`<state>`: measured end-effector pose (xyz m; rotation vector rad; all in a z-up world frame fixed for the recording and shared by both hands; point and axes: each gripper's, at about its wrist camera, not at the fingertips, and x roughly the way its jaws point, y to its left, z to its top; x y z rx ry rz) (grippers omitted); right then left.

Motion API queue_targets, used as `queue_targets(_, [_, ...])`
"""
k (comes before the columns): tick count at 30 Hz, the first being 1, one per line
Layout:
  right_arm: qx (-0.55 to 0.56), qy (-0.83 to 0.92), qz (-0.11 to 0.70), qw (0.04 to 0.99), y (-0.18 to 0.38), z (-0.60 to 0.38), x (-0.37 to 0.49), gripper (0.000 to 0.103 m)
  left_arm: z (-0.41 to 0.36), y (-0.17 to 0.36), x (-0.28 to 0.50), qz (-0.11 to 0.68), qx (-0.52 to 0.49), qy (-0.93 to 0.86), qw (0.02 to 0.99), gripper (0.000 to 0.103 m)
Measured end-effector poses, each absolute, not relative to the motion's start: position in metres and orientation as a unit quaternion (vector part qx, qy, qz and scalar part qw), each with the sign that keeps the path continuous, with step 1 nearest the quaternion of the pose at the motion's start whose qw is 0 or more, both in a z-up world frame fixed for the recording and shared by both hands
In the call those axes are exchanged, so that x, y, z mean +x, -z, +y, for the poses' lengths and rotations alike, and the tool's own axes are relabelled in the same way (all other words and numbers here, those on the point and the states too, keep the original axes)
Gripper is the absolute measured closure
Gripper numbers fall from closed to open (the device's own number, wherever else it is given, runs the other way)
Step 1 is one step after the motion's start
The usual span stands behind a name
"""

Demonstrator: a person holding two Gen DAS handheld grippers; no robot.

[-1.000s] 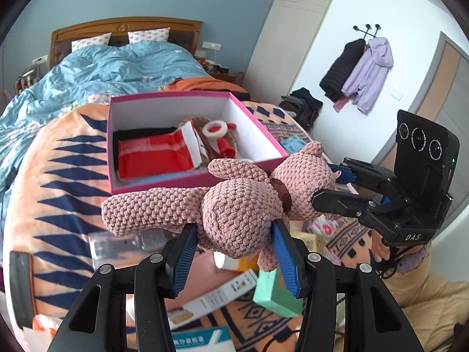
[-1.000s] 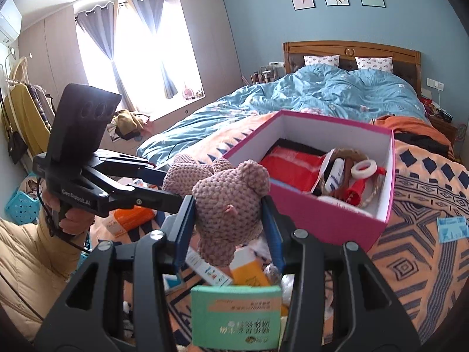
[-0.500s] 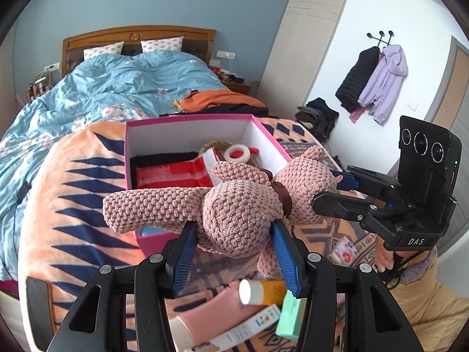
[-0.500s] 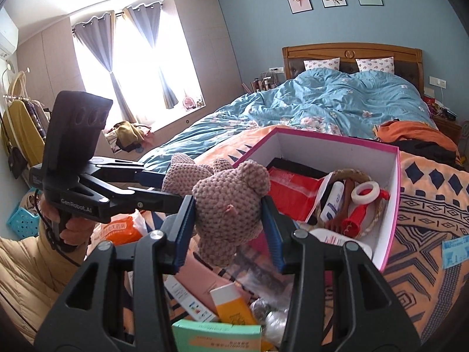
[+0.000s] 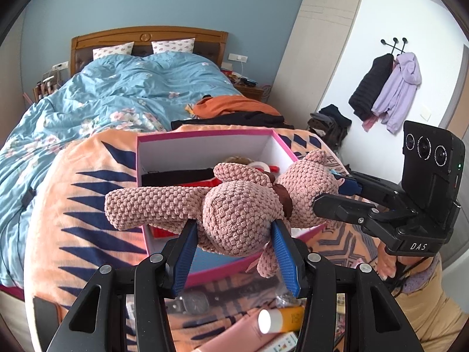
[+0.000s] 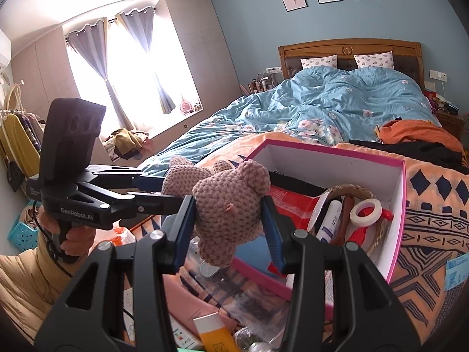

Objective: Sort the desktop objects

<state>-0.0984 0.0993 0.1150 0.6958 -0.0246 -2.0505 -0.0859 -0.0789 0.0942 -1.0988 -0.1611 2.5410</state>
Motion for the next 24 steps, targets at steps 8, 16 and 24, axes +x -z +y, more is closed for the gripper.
queue_targets(8, [0.290,0.837,-0.021,0.463,-0.113,0.096,-0.119,0.056,-0.079,-0.091,-0.106,-0.054,-0.391,-0.904,0.167,0.051])
queue_targets(16, [0.303,0.836,-0.026,0.456,-0.108,0.088,-0.140,0.056,-0.077,-0.085,-0.127,-0.051,-0.395,-0.905,0.148,0.051])
queue_targets(24, [0.321,0.832,-0.035,0.452,-0.098,0.082,-0.166,0.056,-0.076,-0.077,-0.149,-0.043,-0.407,-0.903,0.131,0.056])
